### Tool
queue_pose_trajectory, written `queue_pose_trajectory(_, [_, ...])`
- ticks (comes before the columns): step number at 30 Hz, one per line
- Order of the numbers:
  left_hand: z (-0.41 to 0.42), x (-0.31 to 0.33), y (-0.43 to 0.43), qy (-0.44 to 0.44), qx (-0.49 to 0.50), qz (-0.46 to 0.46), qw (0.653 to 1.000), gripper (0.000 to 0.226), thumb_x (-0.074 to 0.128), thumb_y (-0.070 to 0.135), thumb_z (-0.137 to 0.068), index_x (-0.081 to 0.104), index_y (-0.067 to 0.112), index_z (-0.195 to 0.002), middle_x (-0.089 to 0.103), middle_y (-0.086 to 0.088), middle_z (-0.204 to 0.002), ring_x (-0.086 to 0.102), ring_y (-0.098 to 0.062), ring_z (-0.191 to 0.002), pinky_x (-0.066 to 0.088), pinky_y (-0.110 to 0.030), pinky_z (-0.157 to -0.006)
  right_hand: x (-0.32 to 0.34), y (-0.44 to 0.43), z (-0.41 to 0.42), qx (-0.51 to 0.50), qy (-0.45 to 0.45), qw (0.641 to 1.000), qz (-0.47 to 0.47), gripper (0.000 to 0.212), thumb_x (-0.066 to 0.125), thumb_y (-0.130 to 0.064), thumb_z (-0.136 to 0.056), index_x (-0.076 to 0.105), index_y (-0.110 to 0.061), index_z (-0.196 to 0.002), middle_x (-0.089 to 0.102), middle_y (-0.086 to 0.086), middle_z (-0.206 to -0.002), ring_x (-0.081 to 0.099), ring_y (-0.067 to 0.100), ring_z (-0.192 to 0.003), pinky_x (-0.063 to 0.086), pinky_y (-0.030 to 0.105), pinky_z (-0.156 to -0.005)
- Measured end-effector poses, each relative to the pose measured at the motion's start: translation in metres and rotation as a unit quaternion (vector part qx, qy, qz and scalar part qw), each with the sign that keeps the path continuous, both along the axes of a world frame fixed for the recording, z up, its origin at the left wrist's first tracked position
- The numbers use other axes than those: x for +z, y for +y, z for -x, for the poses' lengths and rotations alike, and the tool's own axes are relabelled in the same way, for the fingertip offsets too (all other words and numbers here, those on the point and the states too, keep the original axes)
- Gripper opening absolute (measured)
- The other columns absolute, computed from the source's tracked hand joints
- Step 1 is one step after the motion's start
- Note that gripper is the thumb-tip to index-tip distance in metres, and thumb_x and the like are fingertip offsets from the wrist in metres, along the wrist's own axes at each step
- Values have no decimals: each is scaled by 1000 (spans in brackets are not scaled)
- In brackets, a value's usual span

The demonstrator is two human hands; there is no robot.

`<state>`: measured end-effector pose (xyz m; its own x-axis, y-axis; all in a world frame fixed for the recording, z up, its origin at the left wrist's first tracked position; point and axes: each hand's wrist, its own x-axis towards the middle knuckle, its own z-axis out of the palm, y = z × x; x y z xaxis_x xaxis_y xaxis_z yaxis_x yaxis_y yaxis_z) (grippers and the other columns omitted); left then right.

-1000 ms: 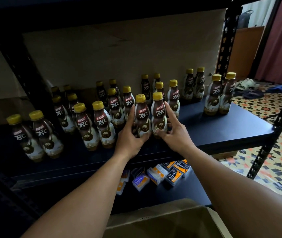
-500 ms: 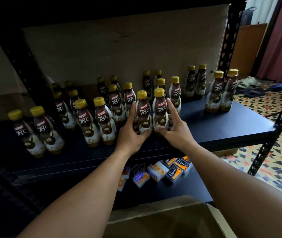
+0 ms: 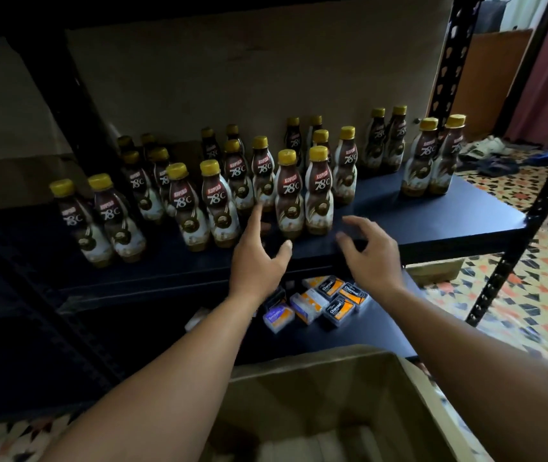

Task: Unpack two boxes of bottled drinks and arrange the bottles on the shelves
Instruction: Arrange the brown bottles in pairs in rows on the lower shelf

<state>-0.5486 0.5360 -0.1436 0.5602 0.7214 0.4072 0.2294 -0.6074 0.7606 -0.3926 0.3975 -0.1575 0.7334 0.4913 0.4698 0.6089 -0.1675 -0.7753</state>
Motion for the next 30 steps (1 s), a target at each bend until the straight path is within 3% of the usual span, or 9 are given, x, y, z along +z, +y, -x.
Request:
queue_pose_trajectory(5, [64,-62,-49,-37,19,-92,995,45,66,28,-91,62,15,-134,64,2,-122,60,-18,-115,53,-39,-98,-62,-55,58,-3,-64,998,14,23,68,-20,-93,73,-12,-115,71,2,-120,62,20,-119,47,33,-104])
queue_pose_trajectory(8, [104,-114,-83,-6,23,25,999,38,67,31,-86,70,17,-120,70,2,-105,69,-17,-95,58,-35,-87,-112,-89,104,19,51,992,117,21,71,-21,-94,73,-19,-115,72,-6,-106,68,16,-98,53,31,-89])
queue_pose_trajectory(11, [142,-165,-114,122,-27,195,973,34,74,29,-87,71,21,-119,71,4,-92,66,-6,-82,55,-21,-84,-159,-123,143,81,192,939,275,26,72,-28,-94,72,-25,-120,73,-5,-112,68,13,-103,49,25,-92])
queue_pose_trajectory(14, [173,-206,-136,262,-90,212,937,43,77,33,-85,69,24,-126,72,7,-92,66,-7,-85,51,-19,-84,-184,-156,171,151,246,859,423,27,64,-31,-100,68,-23,-125,70,-1,-119,63,13,-108,46,19,-85])
queue_pose_trajectory(16, [184,-222,-145,287,-102,167,938,51,75,35,-85,64,24,-133,71,4,-110,66,-11,-100,51,-23,-93,-197,-173,180,158,293,826,456,32,65,-31,-100,63,-23,-130,65,1,-124,58,13,-105,45,20,-80])
queue_pose_trajectory(19, [177,-222,-143,222,-55,-34,973,62,69,34,-87,53,21,-146,55,-9,-141,50,-27,-132,36,-42,-116,-217,-189,181,133,317,812,473,42,68,-37,-97,59,-23,-136,61,4,-134,57,16,-110,44,24,-87])
queue_pose_trajectory(22, [154,-203,-130,233,-15,-209,950,73,65,41,-85,42,23,-152,42,-13,-154,34,-34,-145,16,-63,-118,-234,-201,184,102,350,798,480,43,67,-35,-98,56,-19,-137,60,5,-130,59,17,-104,45,25,-78])
queue_pose_trajectory(26, [131,-200,-118,308,-14,-243,920,71,63,49,-90,38,30,-154,40,-6,-155,29,-32,-147,3,-74,-114,-251,-209,185,107,386,772,494,44,70,-23,-97,53,-15,-137,56,8,-129,60,13,-93,47,18,-66])
queue_pose_trajectory(30, [130,-212,-124,257,14,-270,928,66,61,53,-88,45,29,-148,48,-7,-147,37,-33,-140,3,-73,-114,-262,-209,179,128,390,776,480,50,73,-28,-94,52,-21,-138,56,3,-125,61,9,-87,47,22,-64])
